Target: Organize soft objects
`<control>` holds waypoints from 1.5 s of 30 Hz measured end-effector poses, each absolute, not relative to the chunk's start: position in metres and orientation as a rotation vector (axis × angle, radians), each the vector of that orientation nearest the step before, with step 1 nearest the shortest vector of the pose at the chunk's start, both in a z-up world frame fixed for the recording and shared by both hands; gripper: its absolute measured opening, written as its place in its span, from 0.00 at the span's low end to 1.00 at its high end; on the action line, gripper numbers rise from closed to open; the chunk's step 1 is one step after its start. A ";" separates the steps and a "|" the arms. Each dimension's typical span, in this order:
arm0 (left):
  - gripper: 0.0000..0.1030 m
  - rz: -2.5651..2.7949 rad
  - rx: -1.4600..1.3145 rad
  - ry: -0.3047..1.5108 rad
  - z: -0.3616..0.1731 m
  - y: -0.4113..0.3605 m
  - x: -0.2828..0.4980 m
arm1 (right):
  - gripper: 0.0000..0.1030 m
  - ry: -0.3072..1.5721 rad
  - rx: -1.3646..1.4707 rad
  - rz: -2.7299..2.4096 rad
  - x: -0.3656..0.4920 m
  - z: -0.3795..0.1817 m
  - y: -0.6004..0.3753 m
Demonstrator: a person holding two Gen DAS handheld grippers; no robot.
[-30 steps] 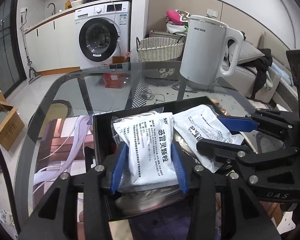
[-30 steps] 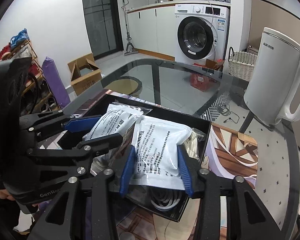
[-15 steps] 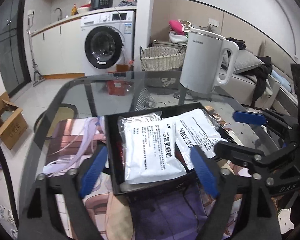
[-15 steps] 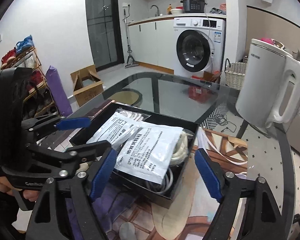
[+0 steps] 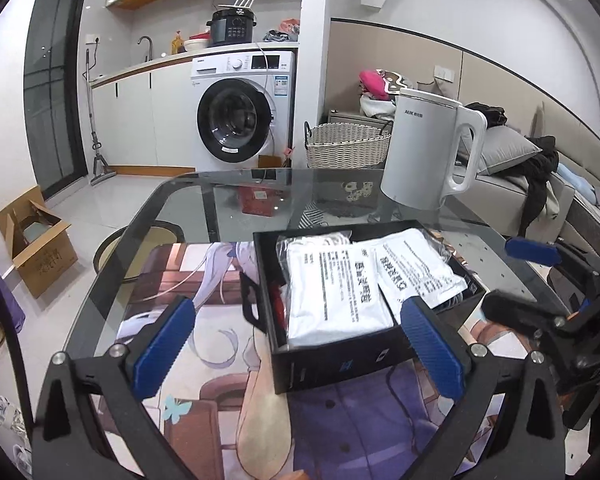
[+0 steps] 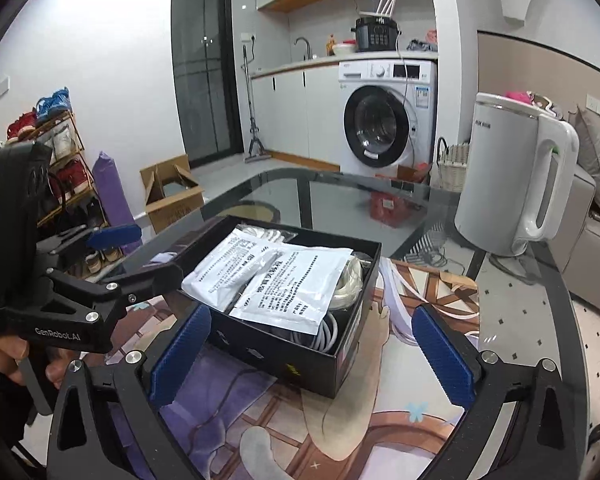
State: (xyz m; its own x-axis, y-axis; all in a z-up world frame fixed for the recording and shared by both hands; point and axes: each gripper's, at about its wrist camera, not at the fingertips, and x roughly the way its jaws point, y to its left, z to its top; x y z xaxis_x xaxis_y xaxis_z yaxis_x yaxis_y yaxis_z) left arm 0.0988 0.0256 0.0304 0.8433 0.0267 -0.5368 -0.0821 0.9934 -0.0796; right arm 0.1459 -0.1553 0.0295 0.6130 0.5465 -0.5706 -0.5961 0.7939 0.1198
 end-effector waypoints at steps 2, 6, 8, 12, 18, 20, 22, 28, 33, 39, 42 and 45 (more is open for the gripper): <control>1.00 0.060 -0.102 0.564 0.026 0.025 0.096 | 0.99 0.611 -0.071 0.663 0.142 0.030 -0.158; 1.00 0.071 -0.089 0.533 0.025 0.023 0.089 | 0.99 0.605 -0.070 0.680 0.135 0.030 -0.157; 1.00 0.069 -0.081 0.514 0.025 0.022 0.086 | 0.99 0.599 -0.083 0.681 0.130 0.029 -0.156; 1.00 0.076 -0.071 0.511 0.022 0.020 0.087 | 0.99 0.592 -0.072 0.683 0.128 0.026 -0.157; 1.00 0.089 -0.067 0.498 0.014 0.021 0.087 | 0.99 0.568 -0.076 0.681 0.126 0.022 -0.157; 1.00 0.093 -0.062 0.499 0.013 0.021 0.087 | 0.99 0.563 -0.070 0.682 0.126 0.020 -0.157; 1.00 0.086 -0.074 0.493 0.013 0.022 0.087 | 0.99 0.558 -0.066 0.679 0.125 0.019 -0.158; 1.00 0.097 -0.082 0.487 0.013 0.024 0.086 | 0.99 0.540 -0.056 0.673 0.124 0.016 -0.160; 1.00 0.094 -0.071 0.502 0.012 0.021 0.089 | 0.99 0.537 -0.056 0.665 0.123 0.014 -0.160; 1.00 0.084 -0.063 0.499 0.011 0.019 0.089 | 0.99 0.528 -0.062 0.652 0.122 0.014 -0.160; 1.00 0.085 -0.063 0.498 0.011 0.020 0.089 | 0.99 0.525 -0.077 0.646 0.121 0.014 -0.158; 1.00 0.082 -0.070 0.492 0.011 0.021 0.087 | 0.99 0.516 -0.083 0.643 0.119 0.014 -0.158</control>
State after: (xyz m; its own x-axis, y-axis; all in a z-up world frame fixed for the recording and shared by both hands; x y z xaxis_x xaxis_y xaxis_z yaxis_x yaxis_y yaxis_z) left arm 0.0873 0.0206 0.0112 0.8783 0.0619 -0.4741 -0.0956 0.9943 -0.0474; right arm 0.1192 -0.1580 0.0143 0.6795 0.5515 -0.4839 -0.5920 0.8017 0.0824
